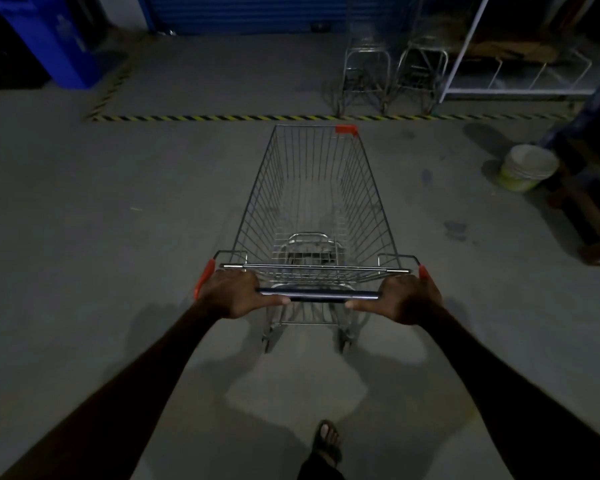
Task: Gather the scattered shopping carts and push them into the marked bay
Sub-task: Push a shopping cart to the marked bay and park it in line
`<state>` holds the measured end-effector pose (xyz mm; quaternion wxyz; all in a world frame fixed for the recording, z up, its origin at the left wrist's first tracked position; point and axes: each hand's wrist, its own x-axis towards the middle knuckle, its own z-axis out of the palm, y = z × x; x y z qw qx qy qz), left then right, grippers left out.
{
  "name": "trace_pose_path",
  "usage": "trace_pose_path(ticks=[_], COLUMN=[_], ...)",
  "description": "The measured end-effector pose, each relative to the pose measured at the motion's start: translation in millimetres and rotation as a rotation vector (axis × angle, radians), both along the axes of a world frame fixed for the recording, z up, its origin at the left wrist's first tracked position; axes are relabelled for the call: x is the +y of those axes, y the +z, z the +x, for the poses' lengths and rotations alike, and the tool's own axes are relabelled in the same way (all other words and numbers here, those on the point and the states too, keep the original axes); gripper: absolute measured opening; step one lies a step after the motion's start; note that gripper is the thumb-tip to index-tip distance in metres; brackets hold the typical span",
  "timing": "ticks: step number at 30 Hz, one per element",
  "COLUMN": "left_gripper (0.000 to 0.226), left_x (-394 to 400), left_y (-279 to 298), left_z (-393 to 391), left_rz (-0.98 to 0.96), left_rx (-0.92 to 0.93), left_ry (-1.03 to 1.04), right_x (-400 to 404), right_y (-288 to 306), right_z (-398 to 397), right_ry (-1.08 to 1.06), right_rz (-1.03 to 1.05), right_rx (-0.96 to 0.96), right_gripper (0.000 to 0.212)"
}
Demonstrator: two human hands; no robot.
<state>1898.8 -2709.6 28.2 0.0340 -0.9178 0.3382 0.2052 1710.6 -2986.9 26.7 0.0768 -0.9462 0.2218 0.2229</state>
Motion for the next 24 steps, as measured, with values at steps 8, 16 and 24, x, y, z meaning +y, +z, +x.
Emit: trace_pose_path(ticks=[8,16,24], left_gripper=[0.111,0.116,0.117], left_x=[-99,-188,-275], left_y=[-1,-5,-5], left_z=[77,175,287], left_rz=[0.022,-0.015,-0.056], left_rx=[-0.014,-0.031,-0.055], left_ry=[0.012,-0.026,-0.042], right_x=[-98,-187,-283], right_y=[-2,-10,-20], right_z=[78,170,285], right_ry=[-0.001,-0.03,-0.018], right_rz=[-0.008,-0.043,-0.059], right_rx=[-0.02,-0.047,-0.071], right_gripper=[0.12,0.128,0.124])
